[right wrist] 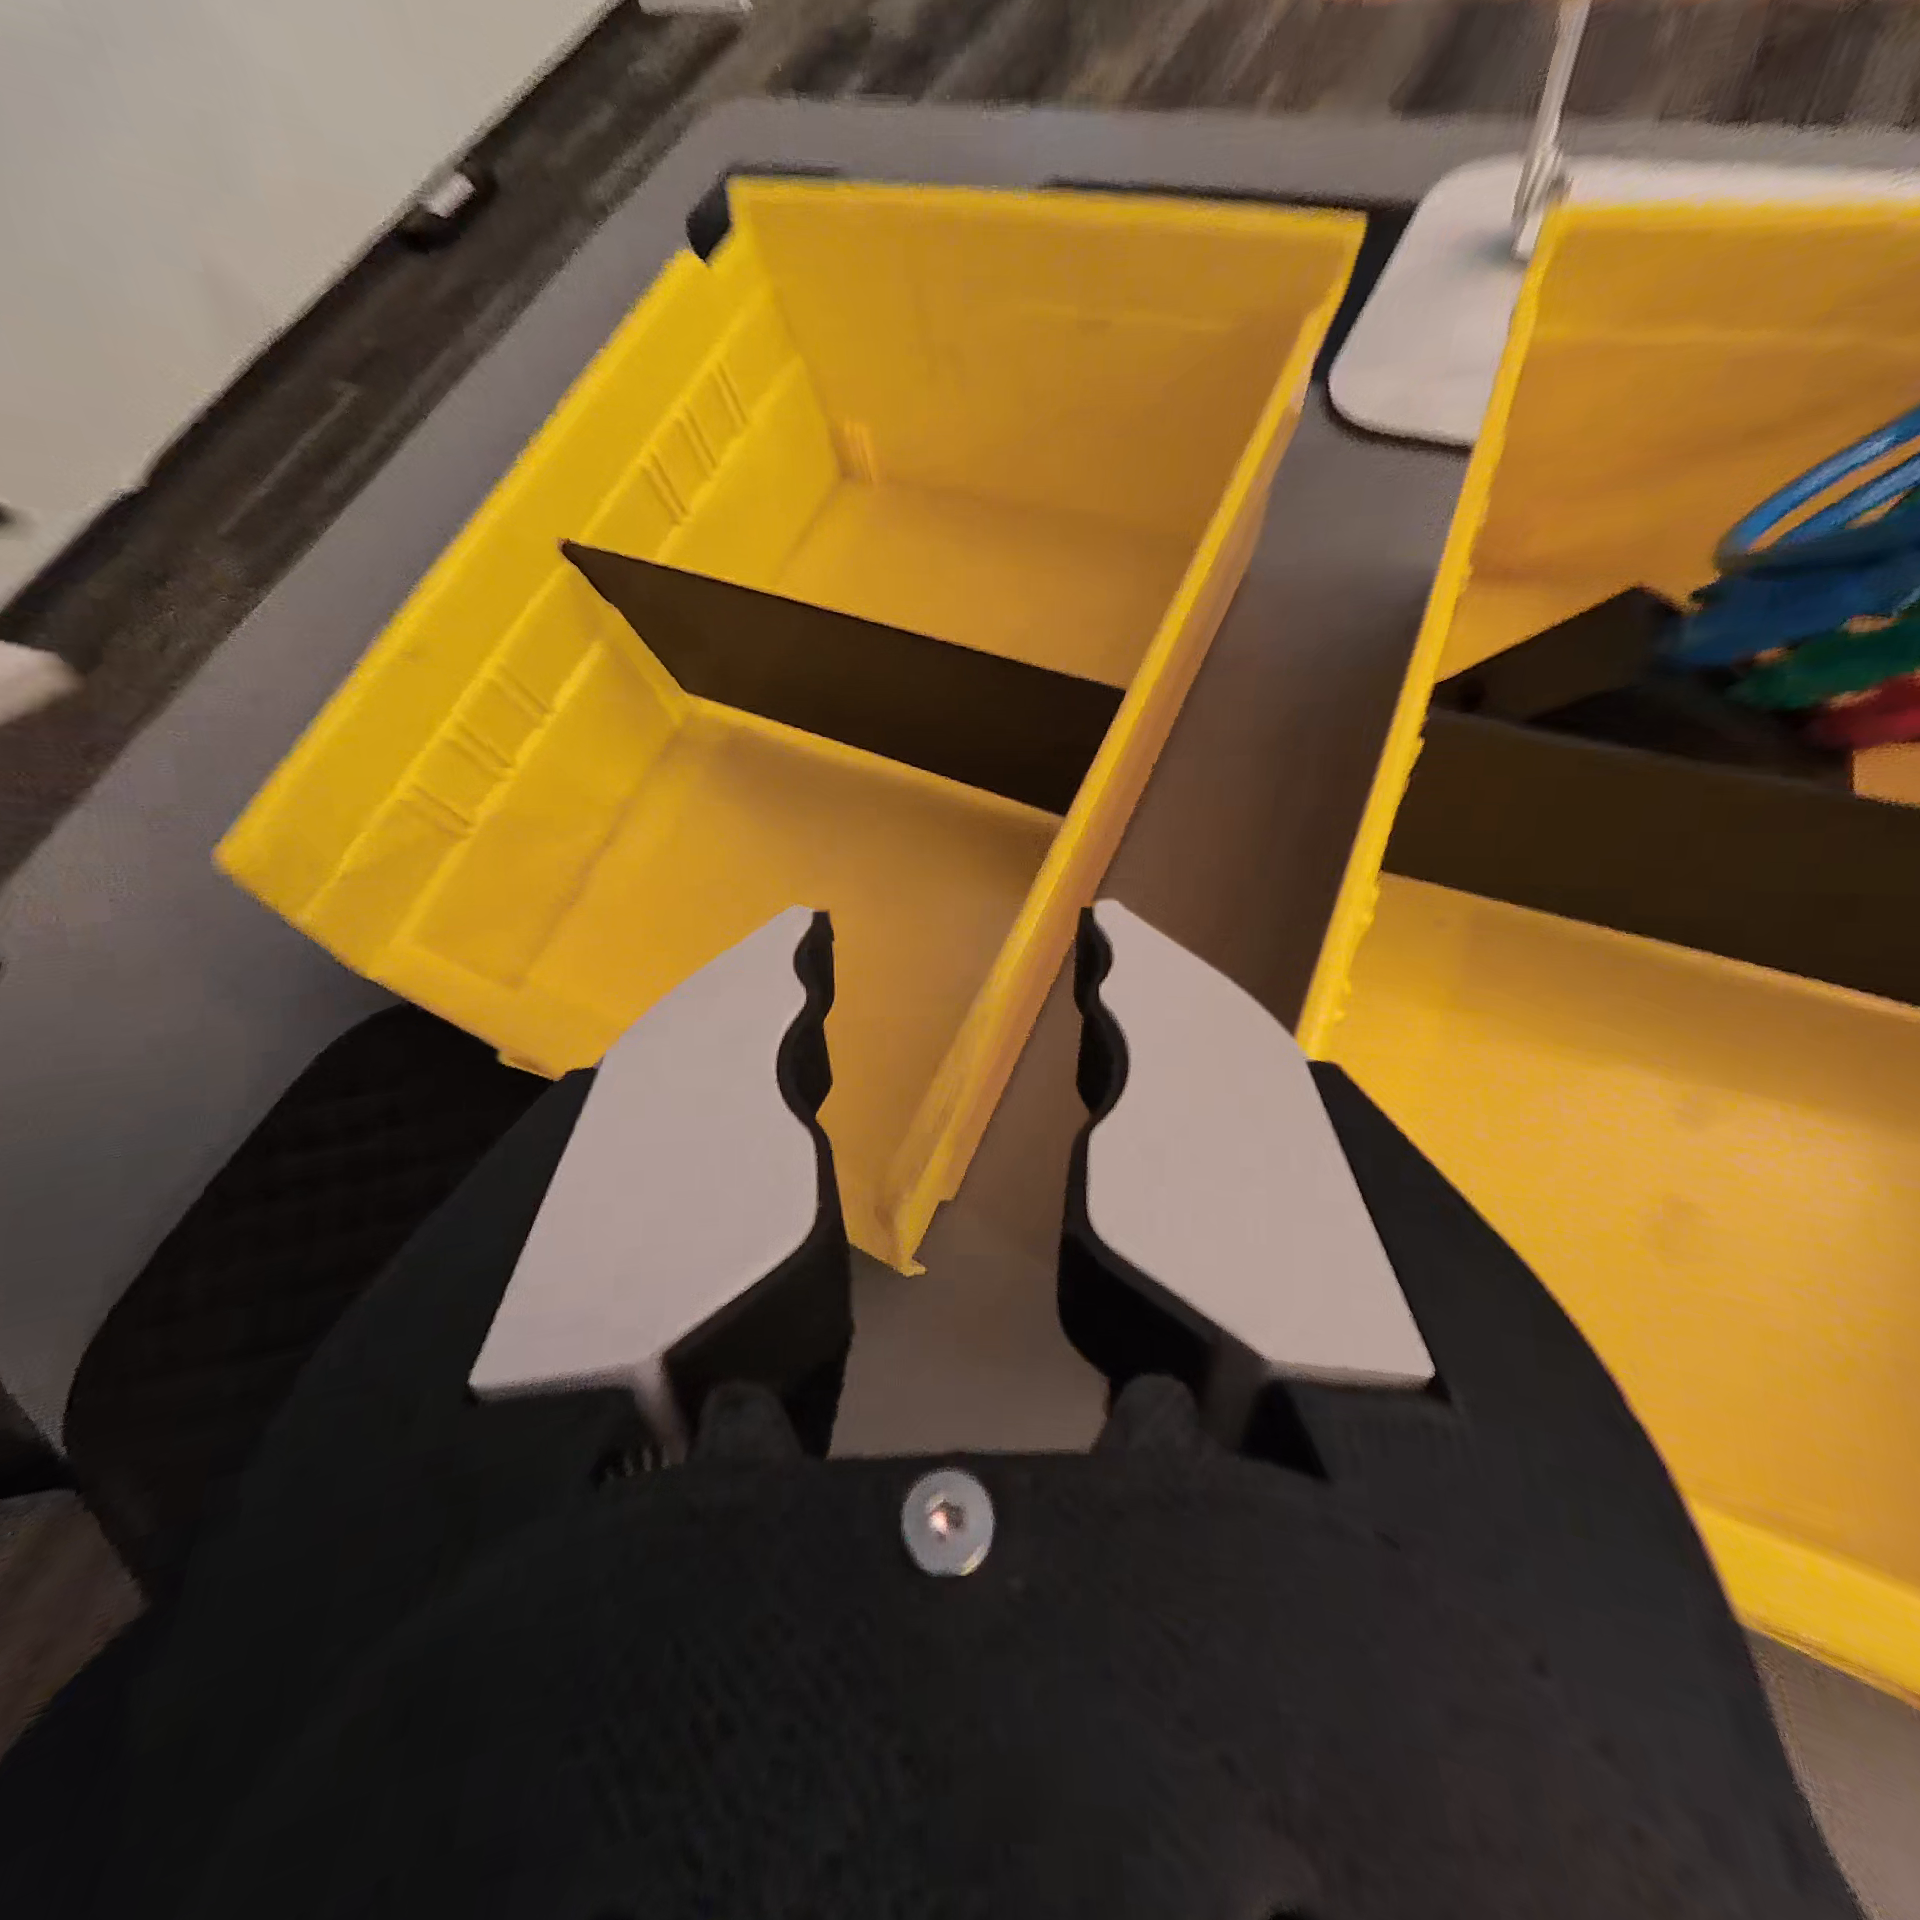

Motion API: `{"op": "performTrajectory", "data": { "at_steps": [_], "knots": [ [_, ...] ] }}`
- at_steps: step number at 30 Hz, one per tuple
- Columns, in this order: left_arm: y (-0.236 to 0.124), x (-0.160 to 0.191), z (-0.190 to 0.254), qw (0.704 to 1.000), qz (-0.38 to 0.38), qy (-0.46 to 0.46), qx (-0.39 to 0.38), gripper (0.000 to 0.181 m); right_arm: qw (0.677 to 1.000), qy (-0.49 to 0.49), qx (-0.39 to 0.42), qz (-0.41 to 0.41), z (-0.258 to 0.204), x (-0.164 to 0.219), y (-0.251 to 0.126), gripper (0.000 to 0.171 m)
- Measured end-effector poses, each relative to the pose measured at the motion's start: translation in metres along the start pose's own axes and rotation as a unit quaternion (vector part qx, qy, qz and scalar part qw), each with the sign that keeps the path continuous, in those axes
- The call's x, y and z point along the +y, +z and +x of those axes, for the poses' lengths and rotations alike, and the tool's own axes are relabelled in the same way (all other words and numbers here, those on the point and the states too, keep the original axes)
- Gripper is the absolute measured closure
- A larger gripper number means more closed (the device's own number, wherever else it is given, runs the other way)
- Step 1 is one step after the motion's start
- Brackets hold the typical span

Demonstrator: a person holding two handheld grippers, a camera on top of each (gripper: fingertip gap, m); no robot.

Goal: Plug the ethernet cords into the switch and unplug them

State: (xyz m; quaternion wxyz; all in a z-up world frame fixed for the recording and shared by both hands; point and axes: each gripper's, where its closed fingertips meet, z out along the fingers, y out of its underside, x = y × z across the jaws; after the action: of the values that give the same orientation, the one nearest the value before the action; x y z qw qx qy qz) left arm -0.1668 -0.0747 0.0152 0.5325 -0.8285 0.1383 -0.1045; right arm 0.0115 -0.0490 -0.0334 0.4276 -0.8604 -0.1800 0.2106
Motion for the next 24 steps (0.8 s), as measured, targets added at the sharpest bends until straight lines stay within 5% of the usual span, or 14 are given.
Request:
{"op": "performTrajectory", "data": {
  "at_steps": [5, 8, 24],
  "knots": [
    [-0.024, -0.033, 0.005, 0.995, 0.101, 0.004, -0.015, 0.102, 0.995, -0.008, 0.074, -0.070, 0.019, 0.016, 0.024, 0.129],
    [-0.031, -0.039, 0.010, 0.993, 0.115, 0.010, -0.019, 0.099, 0.993, -0.018, 0.067, -0.100, 0.013, 0.013, 0.027, 0.144],
    [-0.053, -0.050, 0.028, 0.987, 0.161, -0.002, 0.016, 0.100, 0.941, -0.007, 0.152, -0.303, 0.030, 0.049, 0.070, 0.144]
  ]
}}
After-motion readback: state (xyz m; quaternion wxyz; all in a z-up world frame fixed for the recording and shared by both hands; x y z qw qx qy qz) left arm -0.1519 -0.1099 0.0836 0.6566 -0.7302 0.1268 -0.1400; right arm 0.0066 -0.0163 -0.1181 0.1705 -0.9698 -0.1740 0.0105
